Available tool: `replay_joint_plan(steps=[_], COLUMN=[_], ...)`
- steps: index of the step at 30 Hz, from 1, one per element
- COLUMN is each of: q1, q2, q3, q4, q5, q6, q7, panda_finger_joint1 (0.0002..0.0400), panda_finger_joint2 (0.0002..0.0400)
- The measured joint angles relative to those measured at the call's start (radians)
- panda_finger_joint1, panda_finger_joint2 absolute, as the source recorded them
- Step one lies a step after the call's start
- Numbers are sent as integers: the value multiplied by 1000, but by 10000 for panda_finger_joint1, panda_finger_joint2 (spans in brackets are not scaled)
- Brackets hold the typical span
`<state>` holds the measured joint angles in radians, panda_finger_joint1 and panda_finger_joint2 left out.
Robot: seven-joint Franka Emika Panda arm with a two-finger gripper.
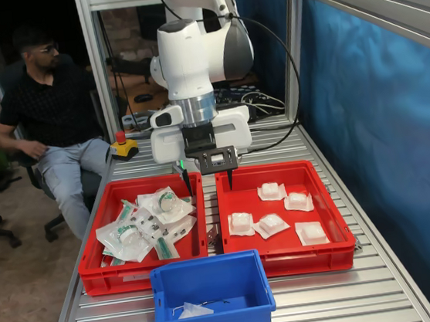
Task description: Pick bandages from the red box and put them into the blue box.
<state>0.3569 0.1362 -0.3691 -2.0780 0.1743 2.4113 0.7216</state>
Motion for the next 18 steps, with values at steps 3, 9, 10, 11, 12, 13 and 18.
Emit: replay_joint_plan(steps=[3,9,10,11,12,13,18], q1=[-35,-125,-133,-147,-153,-159,-191], q2=[0,-1,-1,-1,-1,-1,-1], q3=[35,126,134,147,153,158,191], q4=[5,12,12,13,13,13,14], q5=[0,0,0,0,0,0,0], q6=[0,-32,-40,-54,-61,-67,-92], q7=[0,0,0,0,0,0,0], panda_finger_joint1=[400,400,400,400,400,400,400], panda_finger_joint2=[400,400,400,400,400,400,400])
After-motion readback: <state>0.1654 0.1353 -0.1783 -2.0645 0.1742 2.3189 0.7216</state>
